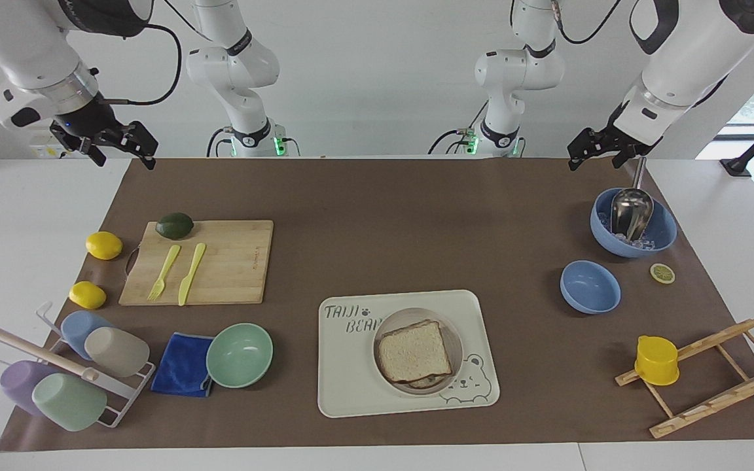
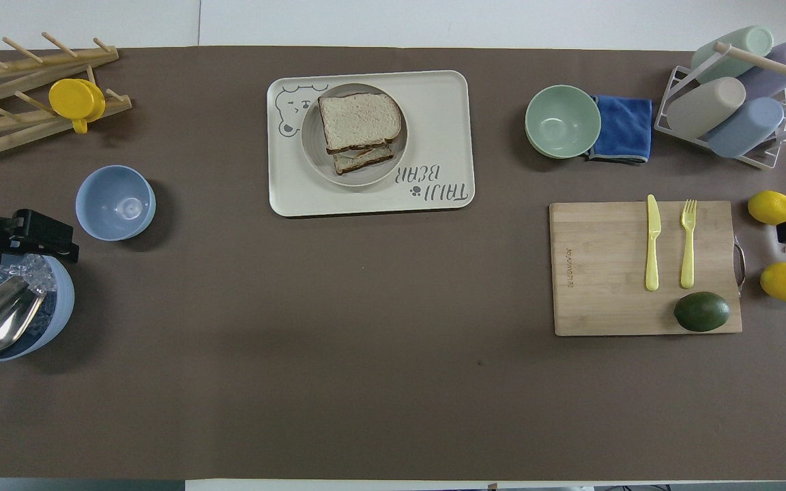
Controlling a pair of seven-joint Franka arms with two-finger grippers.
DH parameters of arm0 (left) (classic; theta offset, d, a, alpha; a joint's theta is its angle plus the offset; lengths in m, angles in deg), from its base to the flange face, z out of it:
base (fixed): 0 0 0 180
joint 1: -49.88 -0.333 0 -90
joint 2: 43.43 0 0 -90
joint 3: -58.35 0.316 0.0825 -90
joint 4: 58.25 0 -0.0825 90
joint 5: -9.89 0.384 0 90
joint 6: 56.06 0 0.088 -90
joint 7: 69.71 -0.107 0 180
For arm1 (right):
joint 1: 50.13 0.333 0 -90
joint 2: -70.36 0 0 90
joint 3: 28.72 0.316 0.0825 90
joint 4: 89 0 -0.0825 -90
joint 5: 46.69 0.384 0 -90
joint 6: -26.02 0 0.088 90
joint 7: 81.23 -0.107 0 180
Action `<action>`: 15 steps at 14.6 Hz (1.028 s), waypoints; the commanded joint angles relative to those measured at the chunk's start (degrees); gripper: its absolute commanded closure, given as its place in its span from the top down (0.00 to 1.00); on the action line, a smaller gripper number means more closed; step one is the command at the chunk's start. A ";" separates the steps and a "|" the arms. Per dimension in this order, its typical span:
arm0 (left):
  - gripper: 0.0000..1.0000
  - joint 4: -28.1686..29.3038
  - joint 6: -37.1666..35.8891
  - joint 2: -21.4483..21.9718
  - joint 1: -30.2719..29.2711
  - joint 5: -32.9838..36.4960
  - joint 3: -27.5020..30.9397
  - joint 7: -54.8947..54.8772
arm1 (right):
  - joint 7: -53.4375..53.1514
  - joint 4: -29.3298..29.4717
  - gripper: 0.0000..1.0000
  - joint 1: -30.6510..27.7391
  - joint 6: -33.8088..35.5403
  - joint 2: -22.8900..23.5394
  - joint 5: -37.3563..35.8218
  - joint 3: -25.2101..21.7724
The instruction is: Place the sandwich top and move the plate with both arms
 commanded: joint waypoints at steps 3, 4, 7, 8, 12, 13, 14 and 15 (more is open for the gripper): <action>1.00 2.04 7.12 -0.20 -0.94 1.05 -0.19 -2.51 | 0.95 -0.60 1.00 -0.15 0.26 -0.58 0.45 0.07; 1.00 2.04 7.21 -0.20 -0.94 1.14 -0.28 -2.68 | 0.95 -0.60 1.00 -0.23 0.26 -0.58 0.45 0.07; 1.00 2.04 7.47 0.23 -1.12 1.93 -0.45 -4.62 | 0.95 -0.60 1.00 -0.14 0.26 -0.49 0.45 0.07; 1.00 2.04 7.56 0.41 -1.12 1.84 -0.54 -4.36 | 0.95 -0.60 1.00 -0.23 0.26 -0.58 0.45 0.07; 1.00 2.04 7.73 0.76 -0.94 1.84 -0.54 -4.09 | 0.95 -0.60 1.00 -0.14 0.26 -0.58 0.45 0.07; 1.00 2.04 7.65 1.29 -1.03 1.84 -0.46 -4.09 | 0.95 -0.60 1.00 -0.14 0.26 -0.58 0.45 0.07; 1.00 2.04 7.65 1.38 -0.94 1.84 -0.37 -4.00 | 0.95 -0.60 1.00 -0.14 0.26 -0.58 0.45 0.07; 1.00 1.51 7.65 1.12 -0.85 1.84 -0.37 -3.91 | 0.95 -0.60 1.00 -0.23 0.26 -0.58 0.45 0.07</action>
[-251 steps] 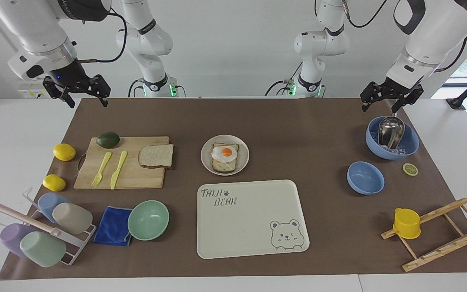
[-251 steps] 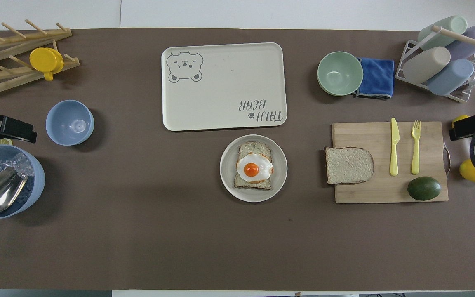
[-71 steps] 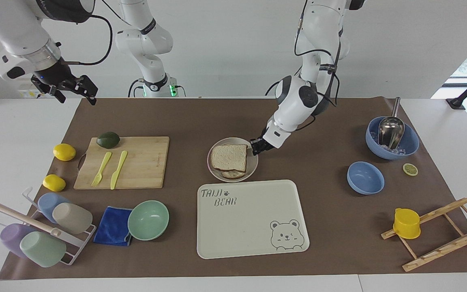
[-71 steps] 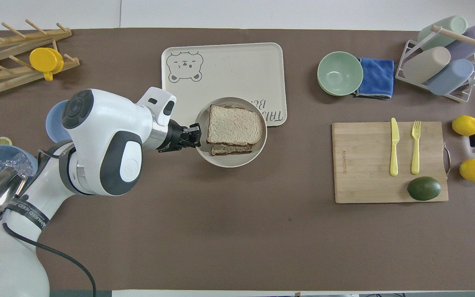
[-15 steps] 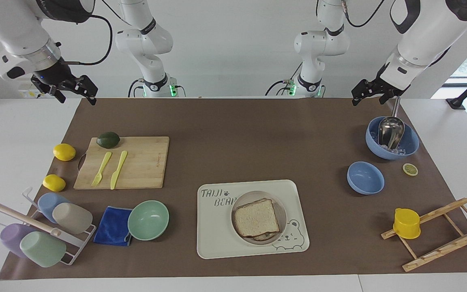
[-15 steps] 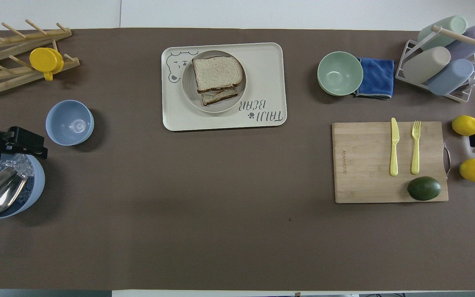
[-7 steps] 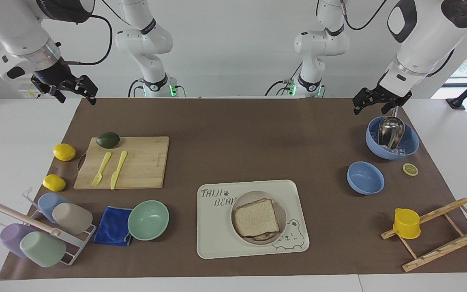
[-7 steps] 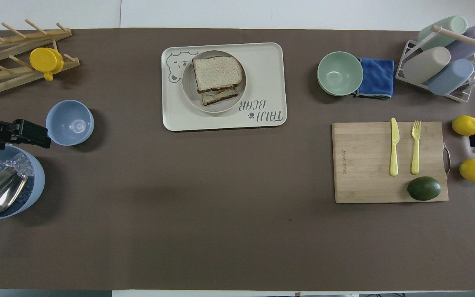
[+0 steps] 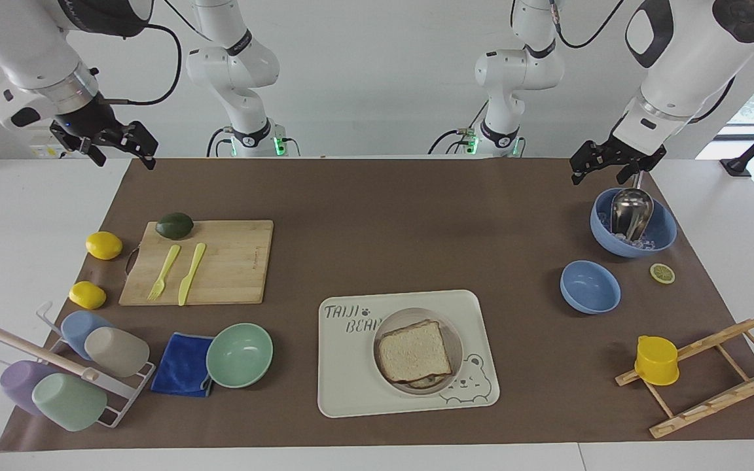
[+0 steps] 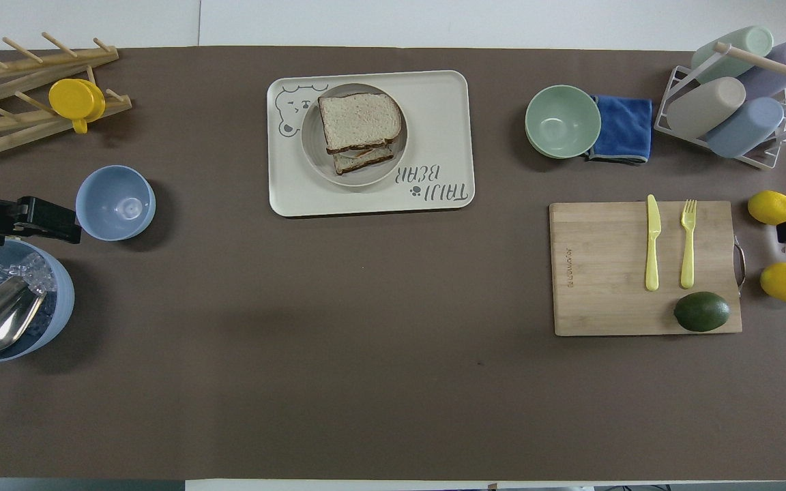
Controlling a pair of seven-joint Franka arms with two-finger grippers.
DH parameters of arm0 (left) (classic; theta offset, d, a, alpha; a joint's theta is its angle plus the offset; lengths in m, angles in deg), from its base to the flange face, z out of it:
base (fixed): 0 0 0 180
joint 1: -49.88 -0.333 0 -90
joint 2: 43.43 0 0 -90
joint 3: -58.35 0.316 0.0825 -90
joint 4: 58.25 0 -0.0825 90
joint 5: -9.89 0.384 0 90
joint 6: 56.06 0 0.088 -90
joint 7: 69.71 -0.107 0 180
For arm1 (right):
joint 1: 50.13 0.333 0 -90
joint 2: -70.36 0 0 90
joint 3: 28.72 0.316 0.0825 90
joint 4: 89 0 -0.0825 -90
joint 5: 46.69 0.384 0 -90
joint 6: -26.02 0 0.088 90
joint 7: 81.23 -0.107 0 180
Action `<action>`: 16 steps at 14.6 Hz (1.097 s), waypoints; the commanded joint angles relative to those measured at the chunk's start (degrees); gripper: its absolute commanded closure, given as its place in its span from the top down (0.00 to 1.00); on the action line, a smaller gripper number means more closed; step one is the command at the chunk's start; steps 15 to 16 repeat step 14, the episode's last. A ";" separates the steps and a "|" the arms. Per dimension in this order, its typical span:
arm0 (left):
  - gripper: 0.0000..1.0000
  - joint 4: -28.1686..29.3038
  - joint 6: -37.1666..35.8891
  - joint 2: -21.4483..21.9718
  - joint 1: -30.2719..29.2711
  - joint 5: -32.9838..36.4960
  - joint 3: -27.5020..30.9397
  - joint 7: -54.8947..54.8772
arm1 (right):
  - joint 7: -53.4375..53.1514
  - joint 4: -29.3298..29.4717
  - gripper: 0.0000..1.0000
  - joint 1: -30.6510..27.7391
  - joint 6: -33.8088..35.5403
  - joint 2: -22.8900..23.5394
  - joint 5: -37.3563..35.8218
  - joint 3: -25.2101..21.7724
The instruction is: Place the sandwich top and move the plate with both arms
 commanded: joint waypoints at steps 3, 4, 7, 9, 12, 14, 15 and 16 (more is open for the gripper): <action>1.00 -2.61 0.30 -0.18 -0.41 1.11 -0.11 -0.93 | 0.95 -0.60 1.00 -0.23 0.26 -0.58 0.45 0.07; 1.00 -2.26 0.65 -0.10 -0.42 1.11 -0.19 -1.02 | 0.95 -0.60 1.00 -0.14 0.26 -0.58 0.45 0.07; 1.00 -2.00 0.74 0.08 -0.42 1.11 -0.11 -1.02 | 0.95 -0.60 1.00 -0.23 0.26 -0.58 0.45 0.07; 1.00 -1.12 1.61 0.43 -0.33 1.20 -0.11 -1.20 | 0.95 -0.60 1.00 -0.14 0.26 -0.58 0.45 0.07; 1.00 0.64 3.73 1.13 -0.15 1.20 -0.11 -1.64 | 0.95 -0.60 1.00 -0.14 0.26 -0.58 0.45 0.07; 1.00 0.55 3.82 1.05 -0.33 1.20 -0.10 -1.64 | 0.95 -0.60 1.00 -0.14 0.26 -0.58 0.45 0.07; 1.00 0.55 3.82 1.05 -0.33 1.20 -0.10 -1.64 | 0.95 -0.60 1.00 -0.14 0.26 -0.58 0.45 0.07; 1.00 0.55 3.82 1.05 -0.33 1.20 -0.10 -1.64 | 0.95 -0.60 1.00 -0.14 0.26 -0.58 0.45 0.07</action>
